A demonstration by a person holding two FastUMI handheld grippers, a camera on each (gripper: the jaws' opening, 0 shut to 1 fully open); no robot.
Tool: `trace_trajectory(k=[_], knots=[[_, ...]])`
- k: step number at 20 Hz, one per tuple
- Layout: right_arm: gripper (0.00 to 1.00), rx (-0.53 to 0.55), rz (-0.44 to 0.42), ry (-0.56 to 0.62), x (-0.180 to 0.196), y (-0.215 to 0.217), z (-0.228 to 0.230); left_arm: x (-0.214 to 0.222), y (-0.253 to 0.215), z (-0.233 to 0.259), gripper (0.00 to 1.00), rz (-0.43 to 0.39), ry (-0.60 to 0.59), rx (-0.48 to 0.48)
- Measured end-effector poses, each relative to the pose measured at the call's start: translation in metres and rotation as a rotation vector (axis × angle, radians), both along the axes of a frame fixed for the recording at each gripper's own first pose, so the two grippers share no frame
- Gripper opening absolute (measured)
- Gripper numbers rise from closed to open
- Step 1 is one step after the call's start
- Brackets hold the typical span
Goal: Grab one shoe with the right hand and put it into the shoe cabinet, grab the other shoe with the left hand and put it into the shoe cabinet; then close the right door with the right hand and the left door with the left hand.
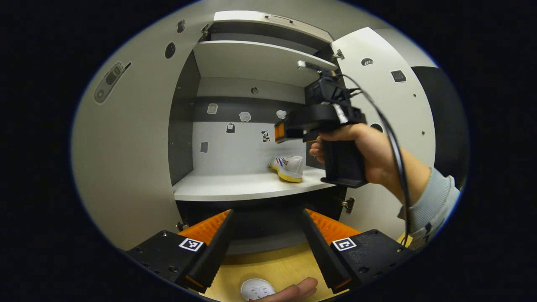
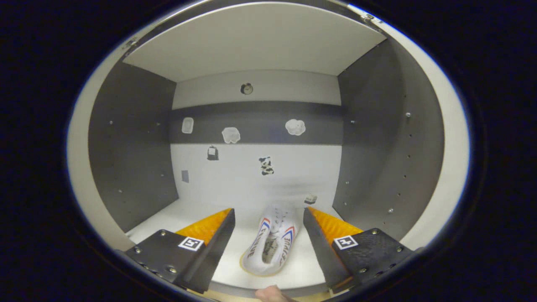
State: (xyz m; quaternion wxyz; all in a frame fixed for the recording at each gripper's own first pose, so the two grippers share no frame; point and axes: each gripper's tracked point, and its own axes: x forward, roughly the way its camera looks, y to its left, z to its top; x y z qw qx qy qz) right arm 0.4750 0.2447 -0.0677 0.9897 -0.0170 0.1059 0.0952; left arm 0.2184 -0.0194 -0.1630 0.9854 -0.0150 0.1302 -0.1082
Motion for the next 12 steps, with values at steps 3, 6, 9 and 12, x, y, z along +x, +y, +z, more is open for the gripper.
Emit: trace_trajectory(k=[3, 6, 9, 12], knots=[[0.97, -0.017, 0.037, -0.055, -0.047, -0.006, 0.024, -0.004, 0.001, 0.0, 0.96, 0.019, 0.011, -0.008], [0.97, 0.026, 0.054, -0.083, -0.1, -0.014, 0.048, -0.01, -0.002, -0.001, 0.96, 0.028, 0.019, -0.025], [0.97, 0.031, 0.072, -0.147, -0.152, -0.026, 0.068, -0.011, -0.002, -0.002, 0.96, 0.053, 0.016, -0.023], [0.97, 0.033, 0.131, -0.192, -0.212, -0.034, 0.074, -0.022, 0.003, -0.005, 0.96, 0.104, 0.028, -0.035]])
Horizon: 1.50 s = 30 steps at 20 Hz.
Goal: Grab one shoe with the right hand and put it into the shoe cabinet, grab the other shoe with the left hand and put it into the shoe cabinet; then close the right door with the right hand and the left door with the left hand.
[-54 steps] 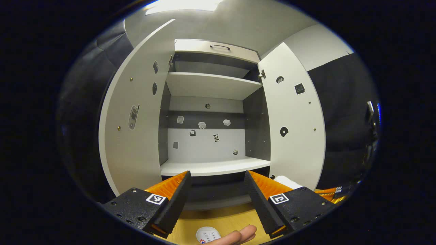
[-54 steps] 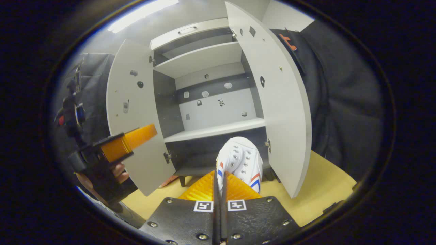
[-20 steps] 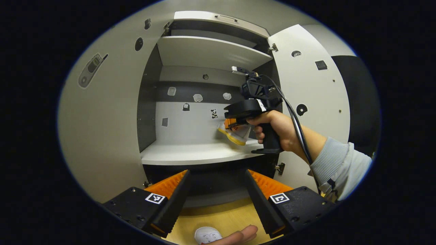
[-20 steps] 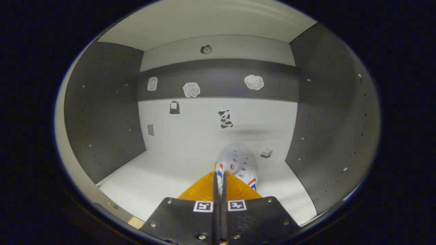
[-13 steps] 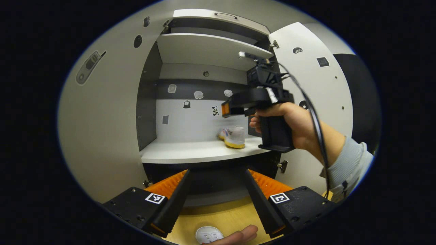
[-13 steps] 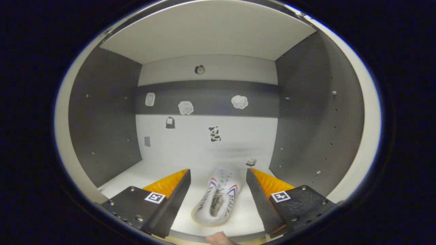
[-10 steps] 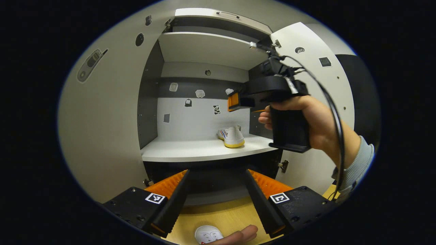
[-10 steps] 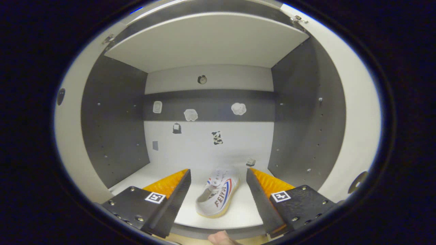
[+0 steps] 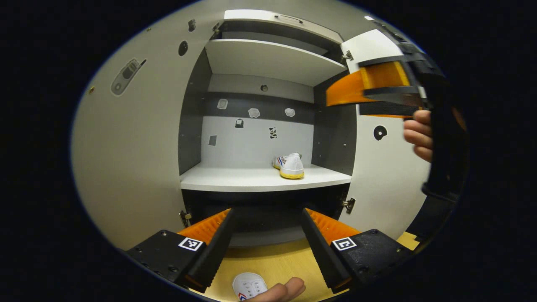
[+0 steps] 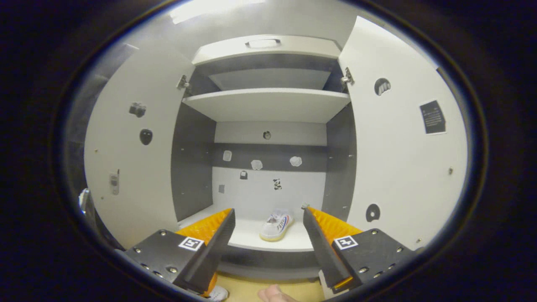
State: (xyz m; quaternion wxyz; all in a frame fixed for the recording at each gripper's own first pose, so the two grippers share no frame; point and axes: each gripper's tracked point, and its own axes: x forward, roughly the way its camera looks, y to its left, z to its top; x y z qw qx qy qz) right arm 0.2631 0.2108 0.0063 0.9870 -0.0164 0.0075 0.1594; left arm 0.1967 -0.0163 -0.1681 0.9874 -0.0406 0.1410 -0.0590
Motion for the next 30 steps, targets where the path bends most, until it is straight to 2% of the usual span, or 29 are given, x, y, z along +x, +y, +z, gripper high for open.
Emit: trace_trajectory(k=[3, 6, 10, 14, 16, 19, 22, 24, 26, 28, 30], knots=[[0.97, 0.055, 0.037, -0.018, -0.05, -0.018, -0.008, -0.019, 0.001, -0.009, 0.96, -0.004, -0.009, 0.024], [0.97, 0.068, -0.043, -0.045, -0.08, -0.056, -0.019, -0.048, 0.007, -0.039, 0.96, -0.017, 0.011, 0.002], [0.97, 0.03, -0.154, -0.139, -0.108, -0.087, -0.022, -0.082, 0.019, -0.105, 0.96, -0.022, 0.125, 0.009], [0.97, 0.071, -0.146, -0.131, -0.132, -0.093, -0.036, -0.111, 0.027, -0.169, 0.96, -0.011, 0.289, 0.031], [0.97, 0.101, -0.131, -0.113, -0.142, -0.093, -0.047, -0.12, 0.031, -0.191, 0.97, -0.01, 0.322, 0.042], [0.97, 0.061, -0.148, -0.073, -0.153, -0.103, -0.072, -0.136, 0.046, -0.231, 0.97, 0.003, 0.419, 0.066], [0.96, 0.018, -0.228, -0.072, -0.151, -0.127, -0.078, -0.156, 0.051, -0.266, 0.97, -0.012, 0.524, 0.07], [0.96, 0.039, -0.268, -0.083, -0.151, -0.138, -0.073, -0.164, 0.057, -0.286, 0.97, -0.031, 0.585, 0.094], [0.98, 0.086, -0.267, -0.095, -0.153, -0.141, -0.069, -0.162, 0.056, -0.289, 0.96, -0.03, 0.615, 0.028], [0.97, 0.13, -0.243, -0.099, -0.155, -0.139, -0.068, -0.163, 0.047, -0.29, 0.96, -0.075, 0.639, -0.015], [0.96, 0.149, -0.235, -0.094, -0.155, -0.14, -0.071, -0.163, 0.041, -0.287, 0.61, -0.101, 0.636, 0.031]])
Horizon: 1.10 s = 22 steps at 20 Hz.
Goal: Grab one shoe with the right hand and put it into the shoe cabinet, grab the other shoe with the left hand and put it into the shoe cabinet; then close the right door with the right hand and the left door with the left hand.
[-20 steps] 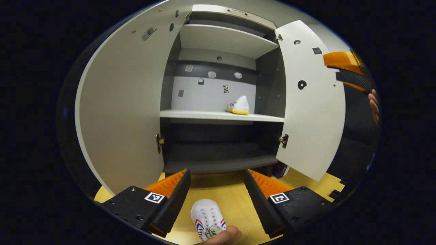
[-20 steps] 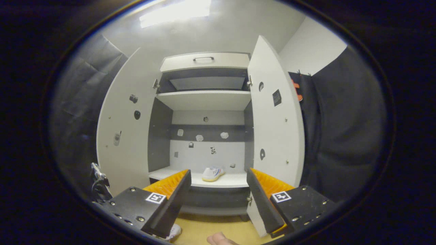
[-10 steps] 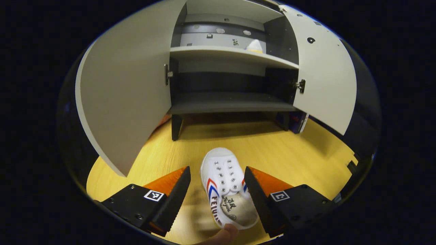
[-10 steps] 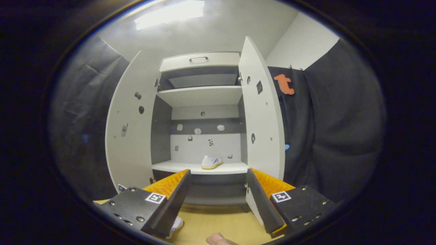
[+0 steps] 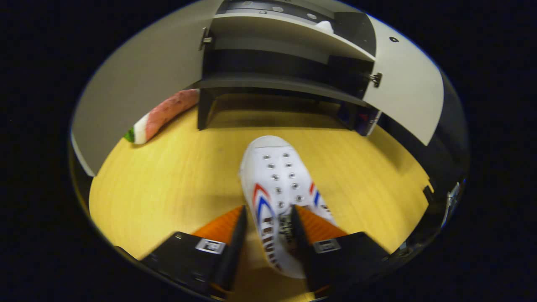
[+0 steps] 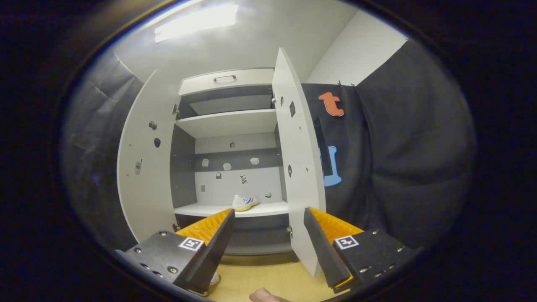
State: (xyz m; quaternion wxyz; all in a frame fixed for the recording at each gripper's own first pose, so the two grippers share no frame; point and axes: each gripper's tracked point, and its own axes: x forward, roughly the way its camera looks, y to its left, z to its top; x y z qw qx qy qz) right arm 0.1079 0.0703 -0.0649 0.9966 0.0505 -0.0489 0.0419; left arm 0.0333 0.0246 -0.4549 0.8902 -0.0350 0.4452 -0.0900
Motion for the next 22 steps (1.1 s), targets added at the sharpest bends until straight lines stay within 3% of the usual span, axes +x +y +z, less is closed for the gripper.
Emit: trace_trajectory(k=[1, 2, 3, 4, 11, 22], knots=[[0.96, 0.001, -0.002, 0.002, 0.0, -0.002, -0.002, 0.003, 0.004, -0.001, 0.43, -0.03, 0.003, 0.035], [0.97, -0.001, -0.005, 0.005, 0.0, -0.003, -0.003, 0.006, 0.01, 0.003, 0.38, -0.044, -0.013, 0.049], [0.98, -0.002, -0.007, 0.006, -0.001, -0.005, -0.005, 0.009, 0.014, 0.013, 0.09, -0.024, -0.023, 0.047], [0.97, -0.002, -0.007, 0.008, -0.001, -0.007, -0.007, 0.009, 0.014, 0.019, 0.01, -0.031, -0.013, 0.051], [0.97, 0.012, -0.012, 0.05, 0.004, -0.021, -0.025, 0.035, -0.007, 0.084, 0.01, -0.064, -0.145, 0.053], [0.98, 0.026, -0.013, -0.016, -0.001, -0.053, 0.0, 0.136, -0.015, 0.251, 0.0, 0.048, -0.475, 0.024]])
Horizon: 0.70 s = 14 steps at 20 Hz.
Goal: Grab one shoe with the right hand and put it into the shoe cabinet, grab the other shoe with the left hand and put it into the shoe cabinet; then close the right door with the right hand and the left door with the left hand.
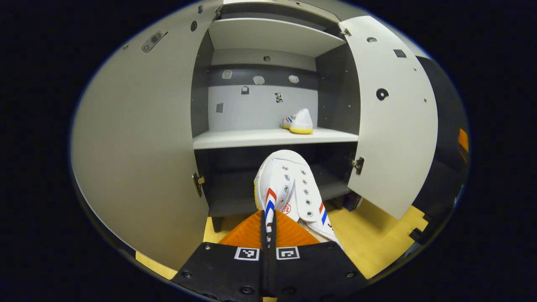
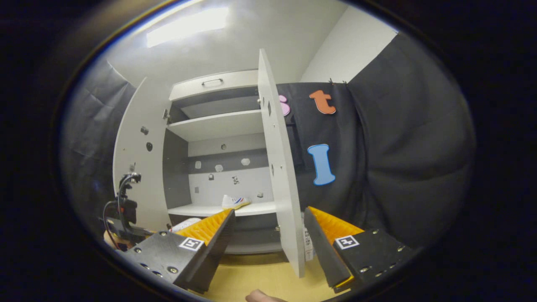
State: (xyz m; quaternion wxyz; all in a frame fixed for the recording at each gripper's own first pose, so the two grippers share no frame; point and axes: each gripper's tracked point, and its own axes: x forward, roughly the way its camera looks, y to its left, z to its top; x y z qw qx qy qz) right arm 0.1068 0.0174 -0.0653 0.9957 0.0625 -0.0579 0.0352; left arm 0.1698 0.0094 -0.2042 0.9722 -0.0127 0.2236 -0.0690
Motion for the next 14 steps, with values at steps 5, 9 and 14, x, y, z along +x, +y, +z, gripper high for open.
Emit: trace_trajectory(k=[5, 9, 14], knots=[[0.98, 0.01, 0.022, -0.024, 0.001, -0.002, 0.014, 0.041, -0.001, 0.07, 0.0, 0.034, -0.12, -0.019], [0.98, -0.013, 0.035, -0.022, 0.005, 0.001, 0.015, 0.089, -0.014, 0.136, 0.0, 0.037, -0.217, -0.046], [0.98, -0.069, 0.034, -0.034, 0.002, 0.008, 0.019, 0.145, -0.025, 0.192, 0.0, 0.065, -0.301, -0.032]])
